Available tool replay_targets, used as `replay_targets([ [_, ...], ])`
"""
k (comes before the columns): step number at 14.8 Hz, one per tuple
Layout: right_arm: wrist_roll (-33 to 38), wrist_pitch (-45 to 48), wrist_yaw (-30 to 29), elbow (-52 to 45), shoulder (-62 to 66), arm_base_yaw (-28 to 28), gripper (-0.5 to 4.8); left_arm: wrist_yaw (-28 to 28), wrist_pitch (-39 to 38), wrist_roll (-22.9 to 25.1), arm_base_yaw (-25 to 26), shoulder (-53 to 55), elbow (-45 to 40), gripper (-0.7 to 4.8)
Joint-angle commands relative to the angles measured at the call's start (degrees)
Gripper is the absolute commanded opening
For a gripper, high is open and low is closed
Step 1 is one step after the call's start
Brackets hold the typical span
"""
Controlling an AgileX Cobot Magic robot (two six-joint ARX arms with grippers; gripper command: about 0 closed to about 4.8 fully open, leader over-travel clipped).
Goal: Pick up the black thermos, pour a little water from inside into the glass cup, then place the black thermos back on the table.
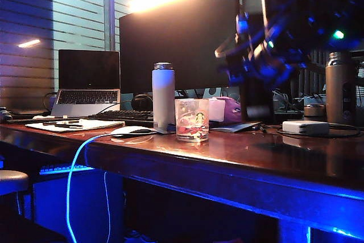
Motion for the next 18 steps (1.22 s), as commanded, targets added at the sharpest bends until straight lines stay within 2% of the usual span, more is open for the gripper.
replay_targets([
  [1,-1.0,-1.5,0.2,5.3,-0.4,0.0,0.1,0.2,0.7,-0.2,0.0,-0.3,0.3,-0.05],
  [5,-4.0,-5.4,0.2,11.2,2.4,0.0,0.1,0.2,0.6,-0.2,0.0,-0.2,0.3,-0.05],
  [8,-9.4,-8.0,0.2,13.5,4.2,0.0,0.1,0.2,0.7,-0.2,0.0,-0.2,0.3,-0.05],
  [12,-10.1,-9.0,-0.3,15.8,6.8,0.1,0.1,0.2,0.7,-0.2,0.0,-0.3,0.3,-0.05],
  [18,-19.2,-9.8,-1.5,16.4,7.4,0.1,0.1,0.2,0.7,-0.2,0.0,-0.3,0.3,-0.05],
])
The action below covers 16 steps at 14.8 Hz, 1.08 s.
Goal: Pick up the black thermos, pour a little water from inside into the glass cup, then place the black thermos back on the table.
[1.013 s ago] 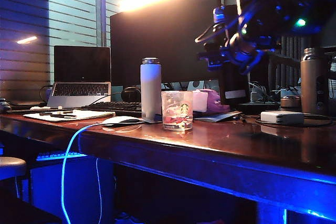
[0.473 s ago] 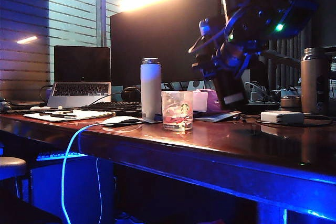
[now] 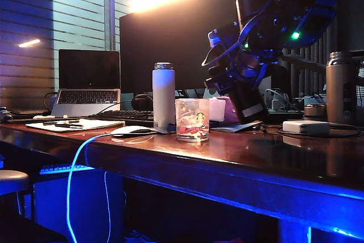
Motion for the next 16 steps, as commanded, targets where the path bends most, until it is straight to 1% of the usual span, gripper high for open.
replay_targets([
  [1,-4.3,4.4,-0.9,0.9,-0.3,0.1,0.1,0.2,0.7,-0.2,0.0,-0.2,0.3,-0.04],
  [4,-5.9,3.2,-0.7,1.7,0.7,0.2,0.11,0.2,0.7,-0.2,0.0,-0.2,0.3,-0.05],
  [7,-6.9,1.0,0.3,5.5,2.3,0.2,0.11,0.3,0.7,-0.2,0.0,-0.2,0.3,-0.05],
  [10,-12.0,0.8,0.6,6.6,3.9,0.2,0.1,0.2,0.7,-0.2,0.0,-0.2,0.3,-0.05],
  [13,-13.6,0.9,0.7,6.6,4.6,0.4,0.11,0.3,0.7,-0.2,0.0,-0.2,0.3,-0.05],
  [14,-16.8,1.3,0.7,6.6,4.6,0.3,0.1,0.3,0.6,-0.2,0.0,-0.2,0.3,-0.05],
  [16,-18.9,1.2,0.7,6.6,4.8,0.4,0.1,0.3,0.7,-0.2,0.0,-0.2,0.3,-0.05],
])
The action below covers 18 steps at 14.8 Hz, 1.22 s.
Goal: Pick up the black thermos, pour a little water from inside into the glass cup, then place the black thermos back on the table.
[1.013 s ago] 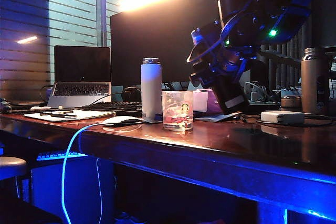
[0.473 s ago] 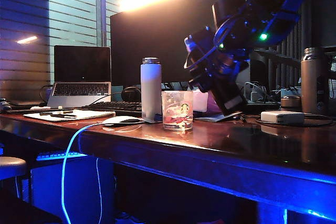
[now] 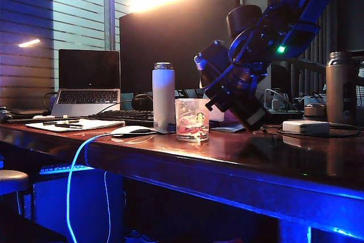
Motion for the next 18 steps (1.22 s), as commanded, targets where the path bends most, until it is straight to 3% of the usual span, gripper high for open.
replay_targets([
  [1,-3.1,4.4,0.5,0.9,-0.8,0.1,0.1,0.2,0.7,-0.2,0.0,-0.2,0.3,-0.05],
  [5,-7.2,3.8,2.9,3.3,1.3,0.1,0.1,0.2,0.7,-0.2,0.0,-0.2,0.3,-0.05],
  [18,-26.0,4.5,2.7,4.3,2.7,0.1,0.11,0.2,0.7,-0.2,-0.1,-0.3,0.3,-0.05],
])
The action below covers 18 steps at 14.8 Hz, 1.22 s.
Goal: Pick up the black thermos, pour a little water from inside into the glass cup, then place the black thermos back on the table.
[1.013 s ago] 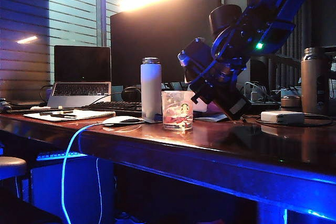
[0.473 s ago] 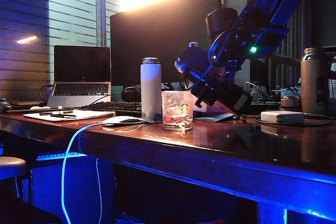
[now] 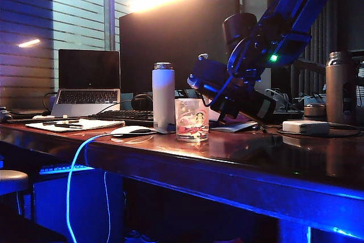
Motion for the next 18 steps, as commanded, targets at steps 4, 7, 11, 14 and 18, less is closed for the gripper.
replay_targets([
  [4,-5.4,6.4,0.4,0.8,-0.8,0.1,0.11,0.2,0.7,-0.2,0.0,-0.3,0.3,-0.05],
  [7,-7.0,8.6,1.0,0.8,-0.8,0.1,0.11,0.2,0.7,-0.2,0.0,-0.3,0.3,-0.05],
  [11,-8.7,8.7,1.5,0.8,-0.8,0.0,0.11,0.2,0.7,-0.2,0.0,-0.3,0.3,-0.05],
  [14,-11.1,8.6,1.5,0.8,-0.8,0.0,0.1,0.2,0.7,-0.2,0.0,-0.3,0.3,-0.05],
  [18,-12.8,8.4,1.5,0.8,-0.8,0.0,0.1,0.2,0.7,-0.2,0.0,-0.3,0.3,-0.05],
])
